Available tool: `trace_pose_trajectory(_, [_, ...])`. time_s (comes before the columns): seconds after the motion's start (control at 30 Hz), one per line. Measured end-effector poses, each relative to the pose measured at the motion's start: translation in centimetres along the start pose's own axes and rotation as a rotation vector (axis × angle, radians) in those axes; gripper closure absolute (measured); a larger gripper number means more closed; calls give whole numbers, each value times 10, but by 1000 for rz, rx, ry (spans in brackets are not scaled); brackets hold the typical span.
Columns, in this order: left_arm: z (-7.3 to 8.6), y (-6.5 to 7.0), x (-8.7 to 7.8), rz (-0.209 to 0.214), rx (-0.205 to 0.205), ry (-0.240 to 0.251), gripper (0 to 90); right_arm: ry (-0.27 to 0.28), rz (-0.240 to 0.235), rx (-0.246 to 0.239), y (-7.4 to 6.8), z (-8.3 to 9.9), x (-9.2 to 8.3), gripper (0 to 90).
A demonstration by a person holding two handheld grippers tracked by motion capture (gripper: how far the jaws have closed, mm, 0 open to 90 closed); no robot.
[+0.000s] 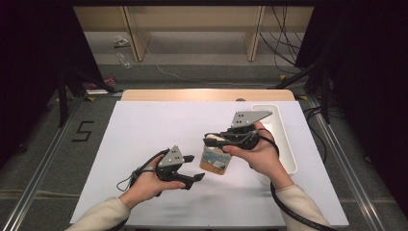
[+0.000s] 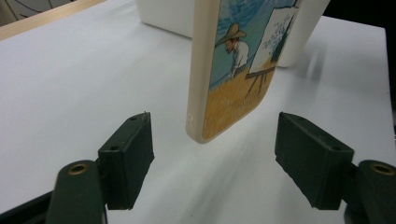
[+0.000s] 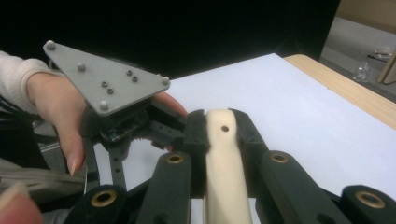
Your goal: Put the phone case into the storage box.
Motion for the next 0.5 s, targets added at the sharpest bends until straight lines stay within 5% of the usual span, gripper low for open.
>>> trace_pose_trajectory(0.2, [-2,-1,3,87,48,-24,310,-10,-23,-15,-2,0,0,795])
trace_pose_trajectory(0.5, [-7,-5,10,104,79,-18,342,-21,-64,-29,-6,-1,4,795])
Point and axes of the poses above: each handheld gripper's, and its own axes: x roughly forward along the jaws, z roughly out of its underside, y roughly to its right, the point moved 2 cm from there along x, roughly forward along the jaws, and after that the axes turned 11 degrees about -y, right-handed, at the moved point
